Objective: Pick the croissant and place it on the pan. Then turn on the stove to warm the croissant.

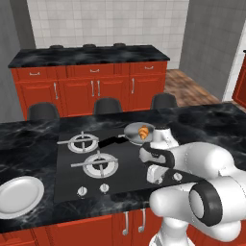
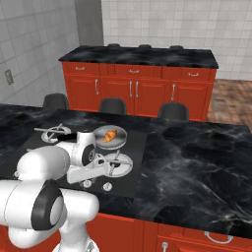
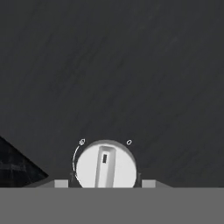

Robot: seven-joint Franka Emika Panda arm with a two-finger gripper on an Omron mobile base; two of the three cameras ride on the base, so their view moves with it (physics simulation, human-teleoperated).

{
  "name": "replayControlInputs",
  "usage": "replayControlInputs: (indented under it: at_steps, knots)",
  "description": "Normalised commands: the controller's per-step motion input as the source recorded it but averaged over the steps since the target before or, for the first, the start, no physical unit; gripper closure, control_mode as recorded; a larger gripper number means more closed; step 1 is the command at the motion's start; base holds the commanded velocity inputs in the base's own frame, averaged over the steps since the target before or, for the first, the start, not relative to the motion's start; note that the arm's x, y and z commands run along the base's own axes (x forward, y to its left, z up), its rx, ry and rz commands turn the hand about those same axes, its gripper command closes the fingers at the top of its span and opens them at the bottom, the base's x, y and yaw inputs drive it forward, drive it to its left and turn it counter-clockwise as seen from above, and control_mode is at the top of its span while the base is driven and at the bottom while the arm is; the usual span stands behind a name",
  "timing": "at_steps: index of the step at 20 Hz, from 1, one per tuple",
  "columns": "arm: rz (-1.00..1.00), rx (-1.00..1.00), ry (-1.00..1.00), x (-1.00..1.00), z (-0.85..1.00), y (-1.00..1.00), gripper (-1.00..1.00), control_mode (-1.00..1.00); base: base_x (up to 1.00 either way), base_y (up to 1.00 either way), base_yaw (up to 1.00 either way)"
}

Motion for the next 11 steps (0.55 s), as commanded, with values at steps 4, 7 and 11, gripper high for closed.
replayControlInputs:
  at_steps: [4,7,11]
  knots:
    - [0.45,0.0,-0.04,-0.27,-0.53,0.01,1.0,-1.0,0.0,0.0,0.0]
    - [0.47,0.0,-0.04,-0.31,-0.58,0.04,1.0,-1.0,0.0,0.0,0.0]
    - [0.51,0.0,-0.06,-0.41,-0.62,0.01,1.0,-1.0,0.0,0.0,0.0]
